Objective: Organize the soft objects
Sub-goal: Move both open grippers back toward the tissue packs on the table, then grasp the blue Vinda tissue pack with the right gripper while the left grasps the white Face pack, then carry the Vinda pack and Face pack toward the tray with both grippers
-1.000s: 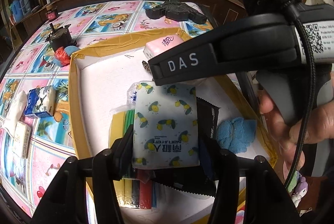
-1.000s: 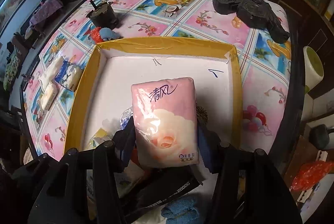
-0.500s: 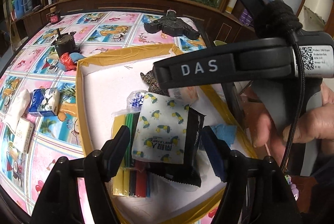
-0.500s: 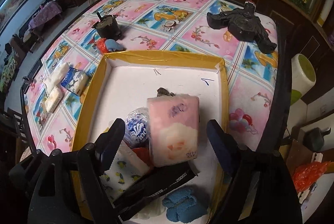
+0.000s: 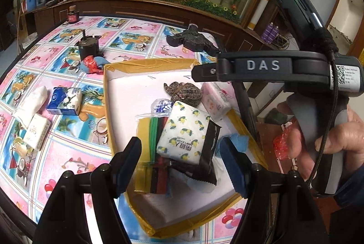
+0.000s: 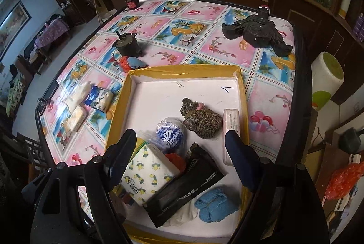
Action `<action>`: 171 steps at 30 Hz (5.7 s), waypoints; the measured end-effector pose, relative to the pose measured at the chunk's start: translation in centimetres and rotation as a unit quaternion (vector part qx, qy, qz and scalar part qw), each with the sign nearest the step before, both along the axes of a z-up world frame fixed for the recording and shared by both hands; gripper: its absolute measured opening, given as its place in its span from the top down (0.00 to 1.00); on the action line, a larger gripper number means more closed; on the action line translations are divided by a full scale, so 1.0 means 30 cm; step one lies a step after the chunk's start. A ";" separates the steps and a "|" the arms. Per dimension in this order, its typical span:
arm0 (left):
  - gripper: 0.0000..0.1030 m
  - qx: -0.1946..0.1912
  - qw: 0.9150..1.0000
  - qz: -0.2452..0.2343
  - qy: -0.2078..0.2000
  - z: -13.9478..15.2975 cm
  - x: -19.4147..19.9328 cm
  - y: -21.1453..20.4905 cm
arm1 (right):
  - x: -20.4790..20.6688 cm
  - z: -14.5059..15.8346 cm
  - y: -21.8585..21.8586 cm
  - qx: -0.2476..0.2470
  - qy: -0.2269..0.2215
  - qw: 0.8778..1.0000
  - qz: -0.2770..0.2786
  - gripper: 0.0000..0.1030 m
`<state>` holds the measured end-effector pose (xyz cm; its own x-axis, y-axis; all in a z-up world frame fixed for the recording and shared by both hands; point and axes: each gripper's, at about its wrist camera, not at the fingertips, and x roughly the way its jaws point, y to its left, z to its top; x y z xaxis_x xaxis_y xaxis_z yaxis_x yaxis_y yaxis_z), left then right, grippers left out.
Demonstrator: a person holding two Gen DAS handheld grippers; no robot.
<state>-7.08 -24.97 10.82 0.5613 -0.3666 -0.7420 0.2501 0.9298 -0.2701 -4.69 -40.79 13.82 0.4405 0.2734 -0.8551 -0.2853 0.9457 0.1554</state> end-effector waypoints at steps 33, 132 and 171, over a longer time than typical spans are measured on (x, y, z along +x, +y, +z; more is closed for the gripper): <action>0.30 -0.015 0.993 0.117 0.015 0.004 -0.058 0.485 | -0.051 -0.061 0.393 0.051 0.052 0.995 0.072 0.21; 0.55 0.133 0.980 0.123 0.075 -0.326 0.017 0.720 | -0.114 -0.405 0.851 -0.080 0.117 0.973 0.184 0.46; 0.58 0.119 0.979 0.162 0.039 -0.238 -0.109 0.700 | -0.213 -0.282 0.725 0.005 0.075 0.983 0.166 0.49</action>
<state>-10.34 -3.97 3.68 0.5581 0.0098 -0.8297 -0.0808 0.9958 -0.0426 -11.09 -19.05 5.35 0.1948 0.3891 -0.9004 -0.5522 0.8022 0.2272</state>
